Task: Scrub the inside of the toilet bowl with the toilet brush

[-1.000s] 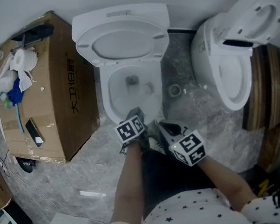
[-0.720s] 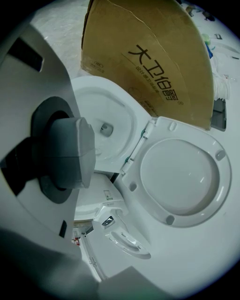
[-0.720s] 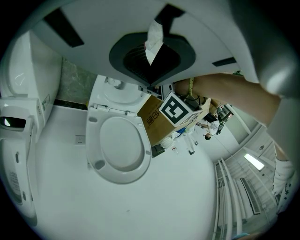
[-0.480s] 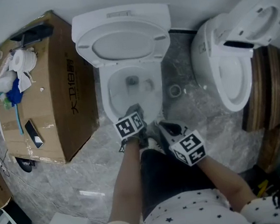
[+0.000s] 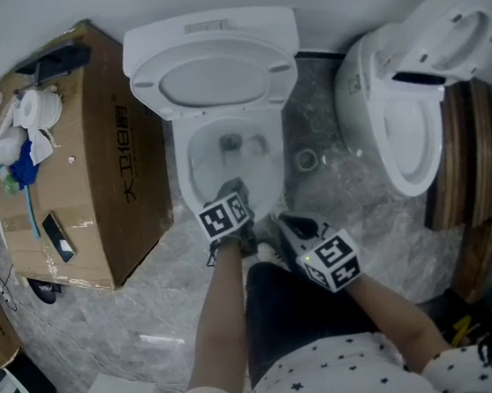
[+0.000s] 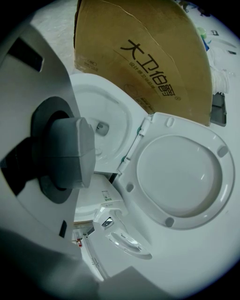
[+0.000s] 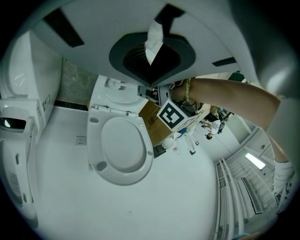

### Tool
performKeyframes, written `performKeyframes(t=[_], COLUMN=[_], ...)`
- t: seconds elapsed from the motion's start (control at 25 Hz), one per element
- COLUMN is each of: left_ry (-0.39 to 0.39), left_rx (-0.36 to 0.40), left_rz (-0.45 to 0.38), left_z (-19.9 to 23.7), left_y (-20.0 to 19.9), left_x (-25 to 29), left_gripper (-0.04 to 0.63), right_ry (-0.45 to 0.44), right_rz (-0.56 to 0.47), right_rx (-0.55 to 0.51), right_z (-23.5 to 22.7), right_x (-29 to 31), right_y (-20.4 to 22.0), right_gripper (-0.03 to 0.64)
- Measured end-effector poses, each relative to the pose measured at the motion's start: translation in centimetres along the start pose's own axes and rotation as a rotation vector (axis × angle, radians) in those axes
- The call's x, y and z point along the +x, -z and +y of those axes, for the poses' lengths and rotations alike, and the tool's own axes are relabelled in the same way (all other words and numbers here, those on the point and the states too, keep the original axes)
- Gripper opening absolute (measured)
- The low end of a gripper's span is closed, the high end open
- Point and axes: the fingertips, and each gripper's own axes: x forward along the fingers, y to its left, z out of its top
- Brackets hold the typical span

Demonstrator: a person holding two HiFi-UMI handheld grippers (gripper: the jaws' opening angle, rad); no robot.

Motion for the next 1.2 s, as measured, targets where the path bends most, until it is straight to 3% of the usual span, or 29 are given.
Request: performKeyframes(t=[1.2], left_ry=[-0.028], left_rx=[-0.009], left_rz=[-0.066], left_z=[2.6], left_y=[-4.3], left_x=[-0.1], left_gripper=[0.156], right_ry=[0.005], right_rz=[0.007], right_rx=[-0.005], right_z=[-0.7], right_x=[0.7], right_y=[-0.1], right_gripper=[0.006])
